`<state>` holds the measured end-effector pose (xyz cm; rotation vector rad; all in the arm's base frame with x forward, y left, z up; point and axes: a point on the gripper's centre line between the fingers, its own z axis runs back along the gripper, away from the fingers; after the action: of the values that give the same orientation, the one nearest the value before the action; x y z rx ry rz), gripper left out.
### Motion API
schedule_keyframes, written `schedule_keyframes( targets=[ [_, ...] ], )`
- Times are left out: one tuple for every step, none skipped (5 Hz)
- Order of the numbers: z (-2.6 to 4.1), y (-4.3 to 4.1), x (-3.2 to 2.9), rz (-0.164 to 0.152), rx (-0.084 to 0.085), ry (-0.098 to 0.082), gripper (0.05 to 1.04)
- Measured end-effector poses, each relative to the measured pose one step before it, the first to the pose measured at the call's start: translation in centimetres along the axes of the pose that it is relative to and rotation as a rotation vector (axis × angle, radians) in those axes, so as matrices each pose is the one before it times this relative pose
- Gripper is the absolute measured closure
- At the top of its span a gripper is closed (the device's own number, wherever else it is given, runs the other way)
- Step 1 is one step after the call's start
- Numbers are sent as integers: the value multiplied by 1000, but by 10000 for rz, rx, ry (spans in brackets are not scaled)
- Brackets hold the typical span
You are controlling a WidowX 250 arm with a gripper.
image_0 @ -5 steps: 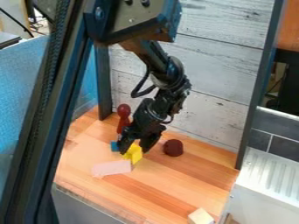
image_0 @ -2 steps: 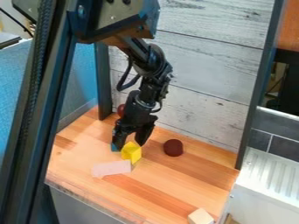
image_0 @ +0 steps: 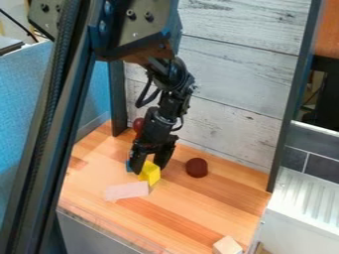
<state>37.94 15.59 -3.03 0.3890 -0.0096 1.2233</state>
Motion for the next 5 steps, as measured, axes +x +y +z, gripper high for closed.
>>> schedule_keyframes(
  targets=[
    [-54,336,178,46,141,243,133],
    [-33,-104,-20,52,-69,2,394],
    [-357,85,-233,-132,-98,-42,532],
    [142,263,-421,-133,-459,-169,532],
    [462,155,-753,-460,-625,-137,533]
  ],
)
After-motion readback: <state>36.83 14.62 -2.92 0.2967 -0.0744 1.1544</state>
